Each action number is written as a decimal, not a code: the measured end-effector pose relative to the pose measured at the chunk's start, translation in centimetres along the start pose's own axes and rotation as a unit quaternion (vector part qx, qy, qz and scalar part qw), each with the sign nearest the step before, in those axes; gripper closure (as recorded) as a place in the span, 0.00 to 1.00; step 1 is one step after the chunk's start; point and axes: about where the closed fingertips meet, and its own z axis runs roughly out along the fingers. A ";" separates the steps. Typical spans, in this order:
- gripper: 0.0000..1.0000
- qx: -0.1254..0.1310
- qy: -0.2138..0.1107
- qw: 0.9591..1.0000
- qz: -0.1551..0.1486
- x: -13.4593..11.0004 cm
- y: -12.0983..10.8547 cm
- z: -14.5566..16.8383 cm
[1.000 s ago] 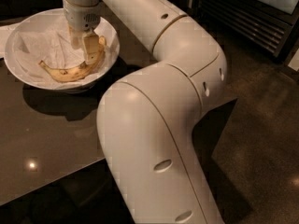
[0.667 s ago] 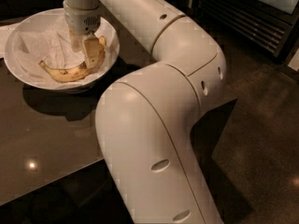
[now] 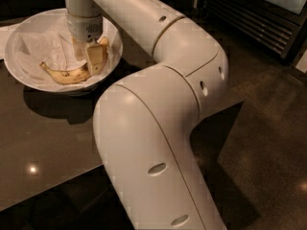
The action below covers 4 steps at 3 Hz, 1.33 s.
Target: Pick banana from white bowl
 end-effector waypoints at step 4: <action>0.85 -0.023 0.000 1.000 0.006 1.0 0.3 1.9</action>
Offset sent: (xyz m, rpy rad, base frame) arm -0.0226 -0.0322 -0.0137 -0.1438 0.1462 0.0251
